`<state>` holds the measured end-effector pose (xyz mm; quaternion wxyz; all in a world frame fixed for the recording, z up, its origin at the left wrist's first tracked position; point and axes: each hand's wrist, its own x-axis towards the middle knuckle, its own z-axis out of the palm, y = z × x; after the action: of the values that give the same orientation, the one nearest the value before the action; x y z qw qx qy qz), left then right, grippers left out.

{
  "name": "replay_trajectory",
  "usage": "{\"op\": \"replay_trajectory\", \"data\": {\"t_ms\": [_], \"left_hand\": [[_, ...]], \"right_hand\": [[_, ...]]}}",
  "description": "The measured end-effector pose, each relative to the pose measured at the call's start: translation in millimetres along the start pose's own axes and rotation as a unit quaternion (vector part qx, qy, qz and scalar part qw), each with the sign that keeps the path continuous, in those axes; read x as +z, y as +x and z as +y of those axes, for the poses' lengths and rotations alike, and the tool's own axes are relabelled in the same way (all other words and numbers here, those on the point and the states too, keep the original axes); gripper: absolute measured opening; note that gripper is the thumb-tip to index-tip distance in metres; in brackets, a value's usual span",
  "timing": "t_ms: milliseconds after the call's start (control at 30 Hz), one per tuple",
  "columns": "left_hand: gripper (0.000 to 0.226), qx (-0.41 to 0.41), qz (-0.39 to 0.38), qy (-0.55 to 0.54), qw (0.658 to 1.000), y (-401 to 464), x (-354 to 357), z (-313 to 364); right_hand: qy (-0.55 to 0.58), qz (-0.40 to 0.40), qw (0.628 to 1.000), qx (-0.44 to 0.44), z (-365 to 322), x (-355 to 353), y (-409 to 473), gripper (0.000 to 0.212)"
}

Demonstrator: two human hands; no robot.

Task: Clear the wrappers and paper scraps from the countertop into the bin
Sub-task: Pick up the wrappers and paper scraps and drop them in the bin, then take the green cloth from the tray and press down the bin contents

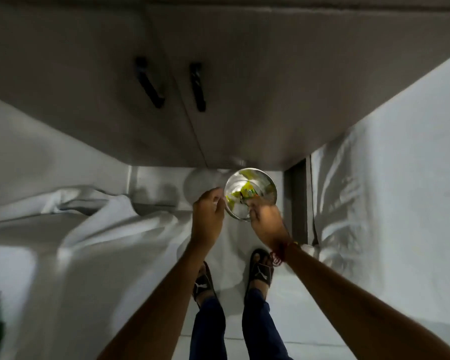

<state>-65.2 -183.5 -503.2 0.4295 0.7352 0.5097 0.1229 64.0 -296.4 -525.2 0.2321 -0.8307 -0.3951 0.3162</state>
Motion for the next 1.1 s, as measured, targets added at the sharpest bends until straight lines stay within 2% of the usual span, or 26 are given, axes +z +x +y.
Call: {"op": "replay_trajectory", "data": {"t_ms": [100,233,333,400,500,600,633,700,767,833,1000,1100], "left_hand": [[0.025,0.034,0.099,-0.031,0.994,-16.4,-72.6,50.8],[0.028,0.057,0.264,-0.028,0.962,-50.0,-194.2,101.5],[0.028,0.022,0.357,0.02,0.934,-87.6,-278.3,106.2],[0.027,-0.055,0.391,0.043,0.918,-122.9,-324.2,92.6],[0.028,-0.165,0.359,0.099,0.913,-174.5,-364.5,51.3],[0.027,-0.219,0.207,0.188,0.935,-217.8,-374.1,5.3],[0.031,-0.223,0.153,0.226,0.936,-229.0,-369.0,-7.2],[0.068,-0.263,0.084,0.234,0.932,-246.1,-350.8,-27.4],[0.093,-0.277,0.081,0.242,0.927,-251.2,-333.9,-37.7],[0.095,-0.269,0.104,0.271,0.918,-247.8,-327.8,-42.7],[0.065,-0.275,0.125,0.29,0.908,-232.7,-335.4,-42.8],[0.059,-0.275,0.162,0.278,0.906,-229.1,-346.4,-36.1]], "right_hand": [[-0.006,0.013,0.995,-0.1,-91.5,-22.1,-8.7,0.032],[-0.037,-0.008,0.963,-0.266,-229.5,-46.5,-23.7,0.038],[-0.058,-0.019,0.925,-0.376,-315.8,-49.3,-41.2,0.039],[-0.07,-0.038,0.889,-0.451,-366.2,-41.6,-60.2,0.036],[-0.11,-0.098,0.832,-0.534,-419.4,-24.1,-91.0,0.036],[-0.207,-0.199,0.768,-0.573,-446.8,-1.3,-119.7,0.04],[-0.244,-0.222,0.749,-0.575,-451.1,6.1,-125.9,0.041],[-0.292,-0.243,0.729,-0.569,-454.8,17.5,-134.7,0.042],[-0.312,-0.244,0.719,-0.57,-453.1,22.0,-138.8,0.038],[-0.335,-0.251,0.701,-0.578,-448.9,25.6,-139.7,0.034],[-0.346,-0.254,0.698,-0.573,-438.9,14.5,-127.8,0.044],[-0.335,-0.23,0.719,-0.565,-437.5,-1.1,-118.1,0.05]]}}
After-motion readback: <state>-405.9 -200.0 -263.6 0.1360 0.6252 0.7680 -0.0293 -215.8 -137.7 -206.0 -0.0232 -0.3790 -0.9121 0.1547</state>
